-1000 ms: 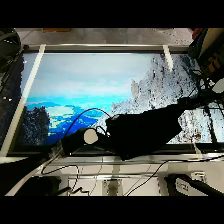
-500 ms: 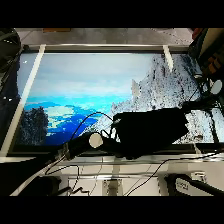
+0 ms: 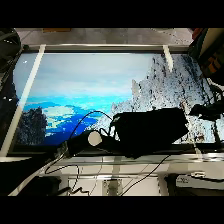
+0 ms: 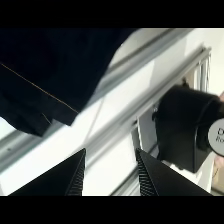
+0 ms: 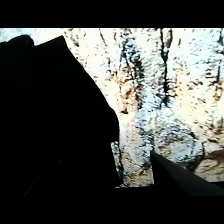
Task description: Fold the clothes and pants, and hang the long-sleeved shirts on hangers.
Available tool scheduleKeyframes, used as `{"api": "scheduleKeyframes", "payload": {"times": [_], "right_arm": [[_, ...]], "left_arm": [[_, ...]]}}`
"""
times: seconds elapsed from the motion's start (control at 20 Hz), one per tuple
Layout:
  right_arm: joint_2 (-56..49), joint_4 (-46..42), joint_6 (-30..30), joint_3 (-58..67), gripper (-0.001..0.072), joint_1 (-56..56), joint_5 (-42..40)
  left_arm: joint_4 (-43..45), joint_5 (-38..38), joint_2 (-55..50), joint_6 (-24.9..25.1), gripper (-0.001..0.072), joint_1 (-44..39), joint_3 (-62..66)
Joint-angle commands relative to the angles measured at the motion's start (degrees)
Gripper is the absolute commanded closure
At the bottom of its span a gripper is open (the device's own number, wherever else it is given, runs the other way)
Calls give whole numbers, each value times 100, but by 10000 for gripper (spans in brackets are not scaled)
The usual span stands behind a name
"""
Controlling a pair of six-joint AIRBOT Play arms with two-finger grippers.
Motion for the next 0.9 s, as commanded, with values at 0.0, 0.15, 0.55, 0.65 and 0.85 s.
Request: {"api": "scheduleKeyframes", "payload": {"times": [0.0, 0.15, 0.55, 0.65, 0.85], "right_arm": [[-754, 780, -240, 7, 86, -426, 59], [-1296, 994, -389, 9, 47, -402, -131], [-2153, 1843, -997, 7, 69, -50, 1086], [-2225, 1862, -1141, 4, 102, 271, 1565], [-2216, 2015, -1331, 9, 658, 1047, 1394]], "left_arm": [[0, 2, -2, 0, 333, 310, -2], [4, 7, -4, 0, 333, 684, -2], [22, 9, -4, 149, 333, 1353, -2], [22, 7, -4, 380, 333, 1423, -4], [22, 2, -2, 922, 343, 1578, -2]]}}
